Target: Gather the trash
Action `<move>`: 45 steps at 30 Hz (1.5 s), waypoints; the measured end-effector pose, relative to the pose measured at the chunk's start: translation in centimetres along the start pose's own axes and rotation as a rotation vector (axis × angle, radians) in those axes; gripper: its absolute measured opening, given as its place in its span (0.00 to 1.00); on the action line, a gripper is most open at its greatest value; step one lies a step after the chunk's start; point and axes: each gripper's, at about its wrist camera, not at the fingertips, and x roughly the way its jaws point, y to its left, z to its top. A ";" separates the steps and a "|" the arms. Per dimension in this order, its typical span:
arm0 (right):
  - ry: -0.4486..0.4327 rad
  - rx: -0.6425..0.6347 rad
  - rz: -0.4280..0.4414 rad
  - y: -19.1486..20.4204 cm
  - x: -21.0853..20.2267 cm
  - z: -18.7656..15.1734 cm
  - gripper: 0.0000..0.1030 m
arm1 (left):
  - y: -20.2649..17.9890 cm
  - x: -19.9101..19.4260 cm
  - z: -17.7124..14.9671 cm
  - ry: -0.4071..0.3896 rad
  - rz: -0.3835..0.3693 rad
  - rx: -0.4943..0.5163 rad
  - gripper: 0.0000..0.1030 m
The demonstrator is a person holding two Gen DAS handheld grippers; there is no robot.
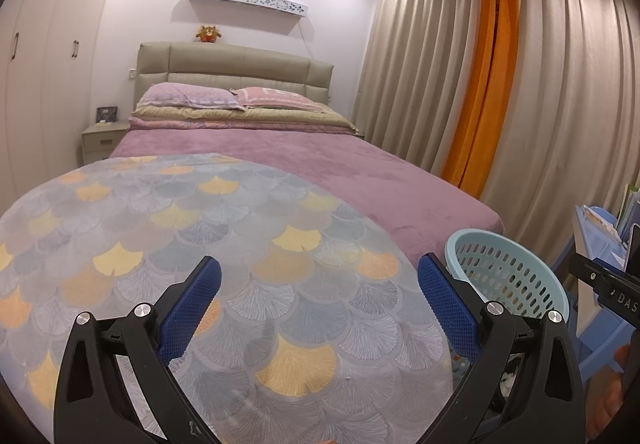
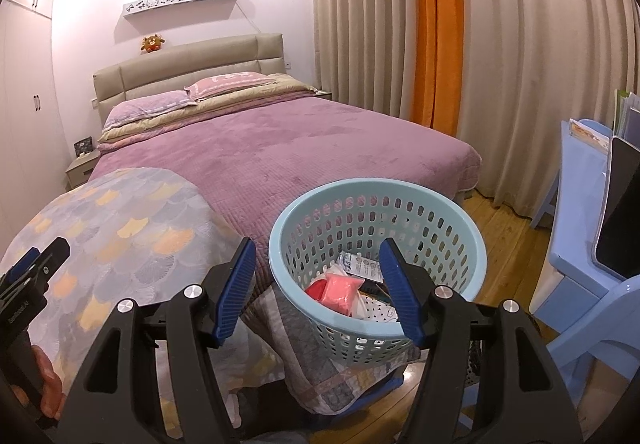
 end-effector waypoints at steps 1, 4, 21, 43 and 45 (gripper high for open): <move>0.001 0.001 0.001 0.0 0.0 0.0 0.59 | 0.0 0.0 0.0 0.000 0.000 -0.001 0.93; 0.002 0.001 0.002 0.0 0.0 0.0 0.59 | 0.0 0.0 0.0 0.001 0.001 0.000 0.93; 0.005 0.008 0.014 -0.1 0.1 0.0 0.59 | 0.0 0.0 0.0 0.001 0.001 -0.001 0.93; 0.011 0.013 0.025 -0.3 0.0 0.1 0.59 | 0.0 0.0 -0.1 0.005 0.001 -0.009 0.93; 0.009 0.011 0.026 -0.3 0.0 0.1 0.59 | 0.0 -0.1 -0.2 -0.002 0.003 -0.008 0.93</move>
